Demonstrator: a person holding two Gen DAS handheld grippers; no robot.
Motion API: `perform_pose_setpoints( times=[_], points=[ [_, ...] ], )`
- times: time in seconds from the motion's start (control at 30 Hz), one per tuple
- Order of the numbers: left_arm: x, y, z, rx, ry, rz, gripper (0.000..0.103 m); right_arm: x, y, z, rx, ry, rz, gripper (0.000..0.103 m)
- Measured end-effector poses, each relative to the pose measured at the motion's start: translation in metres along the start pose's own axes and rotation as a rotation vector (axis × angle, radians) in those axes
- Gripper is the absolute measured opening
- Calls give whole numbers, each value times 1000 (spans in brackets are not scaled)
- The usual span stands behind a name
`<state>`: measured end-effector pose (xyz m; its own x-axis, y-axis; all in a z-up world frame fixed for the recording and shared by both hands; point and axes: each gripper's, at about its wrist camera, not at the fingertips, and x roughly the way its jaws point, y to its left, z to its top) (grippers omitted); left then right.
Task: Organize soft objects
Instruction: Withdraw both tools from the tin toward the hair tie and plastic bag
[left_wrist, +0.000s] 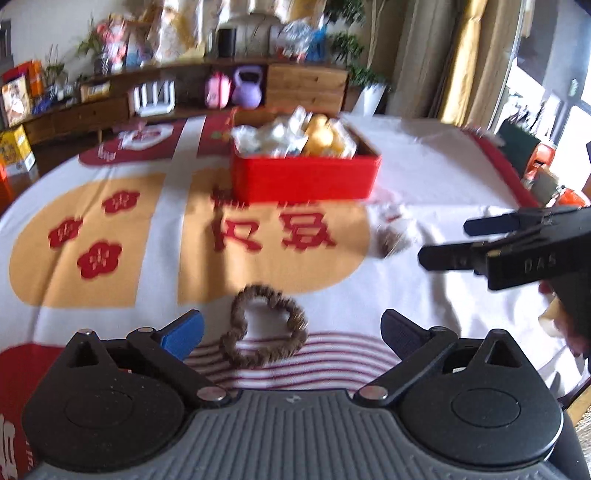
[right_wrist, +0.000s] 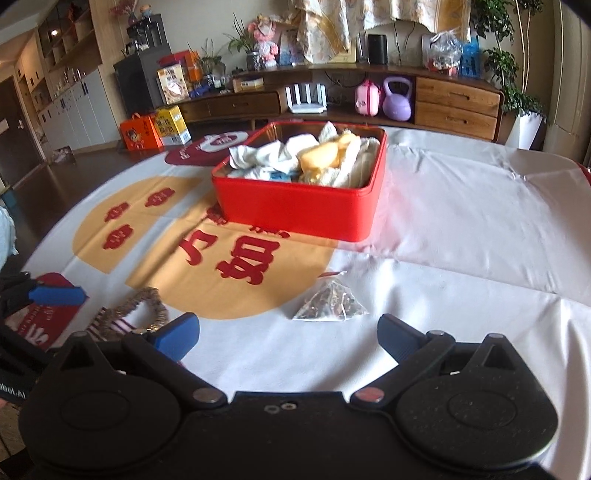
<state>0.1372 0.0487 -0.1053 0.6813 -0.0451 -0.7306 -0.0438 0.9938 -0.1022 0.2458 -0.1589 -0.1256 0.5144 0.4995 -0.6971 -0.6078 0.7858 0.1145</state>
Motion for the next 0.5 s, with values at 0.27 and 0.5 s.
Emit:
perform_pose_setpoints(
  times=[0.27,0.5],
  points=[
    [23,8,-10,-4,51,46,103,31,-5,7,5,55,-14,99],
    [35,2,-15,66,34,115,102,50,-6,10,-16,86,-37,81]
  ],
)
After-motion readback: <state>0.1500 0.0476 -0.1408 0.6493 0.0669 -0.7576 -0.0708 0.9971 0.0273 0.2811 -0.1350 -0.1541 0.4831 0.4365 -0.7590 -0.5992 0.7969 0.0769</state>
